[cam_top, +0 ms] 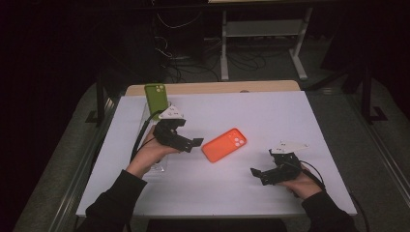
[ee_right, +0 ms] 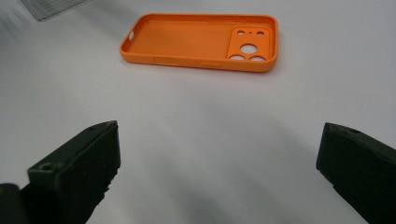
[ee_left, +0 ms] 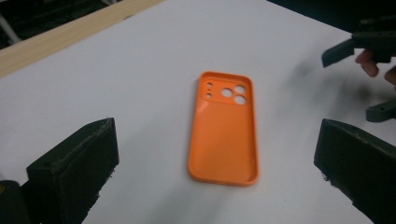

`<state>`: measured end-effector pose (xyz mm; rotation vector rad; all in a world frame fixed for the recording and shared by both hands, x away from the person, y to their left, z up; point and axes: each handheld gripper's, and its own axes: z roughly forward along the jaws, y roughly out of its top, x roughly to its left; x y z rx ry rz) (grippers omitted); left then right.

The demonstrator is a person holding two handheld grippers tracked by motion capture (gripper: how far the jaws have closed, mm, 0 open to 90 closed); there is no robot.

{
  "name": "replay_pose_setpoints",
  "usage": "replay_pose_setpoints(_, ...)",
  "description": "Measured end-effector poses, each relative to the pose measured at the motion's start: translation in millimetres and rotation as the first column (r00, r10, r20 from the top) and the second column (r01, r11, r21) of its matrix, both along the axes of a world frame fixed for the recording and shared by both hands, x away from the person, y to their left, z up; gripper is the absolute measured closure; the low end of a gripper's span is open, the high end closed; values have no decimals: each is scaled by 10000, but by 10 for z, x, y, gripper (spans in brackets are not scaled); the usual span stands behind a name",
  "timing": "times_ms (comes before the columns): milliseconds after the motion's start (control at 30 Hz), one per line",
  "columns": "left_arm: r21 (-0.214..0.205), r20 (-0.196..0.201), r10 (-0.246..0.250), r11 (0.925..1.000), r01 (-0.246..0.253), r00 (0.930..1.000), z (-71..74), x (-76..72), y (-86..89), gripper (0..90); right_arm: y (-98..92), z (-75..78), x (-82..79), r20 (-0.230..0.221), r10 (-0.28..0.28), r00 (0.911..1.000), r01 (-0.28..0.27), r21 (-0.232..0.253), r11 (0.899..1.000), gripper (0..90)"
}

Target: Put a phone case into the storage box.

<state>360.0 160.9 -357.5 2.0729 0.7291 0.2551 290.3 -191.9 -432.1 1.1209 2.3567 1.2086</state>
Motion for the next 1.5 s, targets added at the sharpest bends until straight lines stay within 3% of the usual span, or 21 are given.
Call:
replay_pose_setpoints(100, 104, 203, -149, 9998, 147, 9997, -69, -45, -57, 0, 0, -11, -8, -39, 45, 10000, -45, -9, 10000, 0)
replay_pose_setpoints(267, 181, 96, -292, 9994, 290, 9995, -171, -120, -193, 37, -12, -5, -34, -42, -23, 10000, 23, -106, 9999, 0)
replay_pose_setpoints(367, 405, 173, -241, 9989, 234, 9996, -212, -98, -280, 74, -25, 8, -40, 52, -15, 10000, 15, -27, 10000, 0)
replay_pose_setpoints(500, 705, -45, -29, 9975, 32, 10000, -273, -20, -377, 161, -24, 2, -30, 58, 50, 10000, -50, -12, 10000, 0)
replay_pose_setpoints(633, 927, -162, 47, 9957, -32, 9999, -335, 42, -436, 311, -10, 5, -22, 26, 71, 10000, -71, 32, 10000, 0)
replay_pose_setpoints(733, 941, -205, 37, 9956, -17, 9998, -388, 100, -458, 475, -6, 1, -22, 39, 73, 10000, -73, 7, 10000, 0)
replay_pose_setpoints(867, 1223, -111, 415, 9917, -398, 9991, -461, 195, -504, 692, -7, 1, -20, 11, 122, 9999, -122, -74, 9999, 0)
replay_pose_setpoints(1100, 1557, -65, 998, 9830, -976, 9950, -617, 345, -542, 899, -16, -1, -21, 48, 169, 9998, -169, -43, 9998, 0)
replay_pose_setpoints(1233, 1935, -79, 1337, 9725, -1297, 9910, -683, 399, -537, 900, -15, -2, -22, 54, 197, 9998, -197, -43, 9998, 0)
replay_pose_setpoints(1500, 2341, -447, 1639, 9607, -1492, 9855, -812, 454, -512, 900, -9, 0, -30, 10, 213, 9998, -212, -32, 9998, 0)
